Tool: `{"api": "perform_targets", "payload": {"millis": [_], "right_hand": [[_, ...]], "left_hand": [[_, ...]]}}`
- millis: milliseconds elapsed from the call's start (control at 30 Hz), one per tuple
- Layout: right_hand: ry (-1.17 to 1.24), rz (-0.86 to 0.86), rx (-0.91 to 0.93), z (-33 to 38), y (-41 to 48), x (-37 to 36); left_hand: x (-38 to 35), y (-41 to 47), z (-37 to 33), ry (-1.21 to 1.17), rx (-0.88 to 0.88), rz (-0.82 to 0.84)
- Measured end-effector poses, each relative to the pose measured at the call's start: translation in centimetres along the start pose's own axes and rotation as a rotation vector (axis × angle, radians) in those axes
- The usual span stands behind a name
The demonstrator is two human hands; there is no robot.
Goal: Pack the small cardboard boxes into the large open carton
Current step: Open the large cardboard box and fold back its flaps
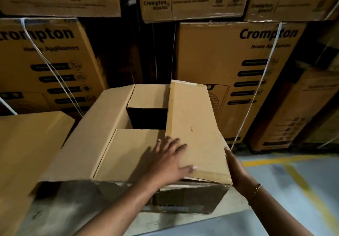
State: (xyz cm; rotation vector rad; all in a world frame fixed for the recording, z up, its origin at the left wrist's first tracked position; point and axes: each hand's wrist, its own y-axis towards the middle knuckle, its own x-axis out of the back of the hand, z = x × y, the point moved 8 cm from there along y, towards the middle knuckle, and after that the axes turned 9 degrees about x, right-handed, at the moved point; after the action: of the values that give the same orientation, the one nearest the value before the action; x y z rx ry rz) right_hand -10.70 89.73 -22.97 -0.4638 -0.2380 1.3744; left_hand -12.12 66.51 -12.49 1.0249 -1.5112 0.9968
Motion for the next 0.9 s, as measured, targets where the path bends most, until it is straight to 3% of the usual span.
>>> {"api": "perform_targets", "payload": {"millis": [67, 133, 233, 300, 433, 533, 600, 767, 900], "right_hand": [[-0.154, -0.084, 0.129, 2.9, -0.7, -0.4], [-0.432, -0.129, 0.385, 6.7, -2.1, -2.1], [-1.029, -0.108, 0.782, 10.8, -5.5, -7.7], [-1.159, 0.013, 0.903, 10.8, -7.3, -12.4], [-1.503, 0.269, 0.84, 7.2, -7.7, -20.2], [-1.669, 0.308, 0.722, 6.6, -7.4, -22.0], [-1.627, 0.279, 0.692, 8.0, -7.9, -21.7], [-1.415, 0.034, 0.727, 16.0, -12.0, -15.9], [-1.803, -0.423, 0.547, 21.7, -14.2, -4.7]], "left_hand": [[2.3, 0.4, 4.5, -0.026, 0.094, -0.144], [3.6, 0.7, 11.1, -0.035, 0.268, -0.203], [2.0, -0.2, 21.4, -0.006, 0.603, -0.119], [-0.2, -0.9, 24.5, -0.055, 0.684, -0.05], [-2.9, -1.0, 25.2, -0.295, 0.674, -0.045], [-2.9, -0.8, 25.9, -0.35, 0.676, -0.011], [-3.0, -0.9, 26.3, -0.361, 0.651, 0.017], [-3.5, -1.4, 26.4, -0.538, 0.628, -0.049], [-3.8, -1.0, 26.7, -0.662, 0.629, -0.053]]}}
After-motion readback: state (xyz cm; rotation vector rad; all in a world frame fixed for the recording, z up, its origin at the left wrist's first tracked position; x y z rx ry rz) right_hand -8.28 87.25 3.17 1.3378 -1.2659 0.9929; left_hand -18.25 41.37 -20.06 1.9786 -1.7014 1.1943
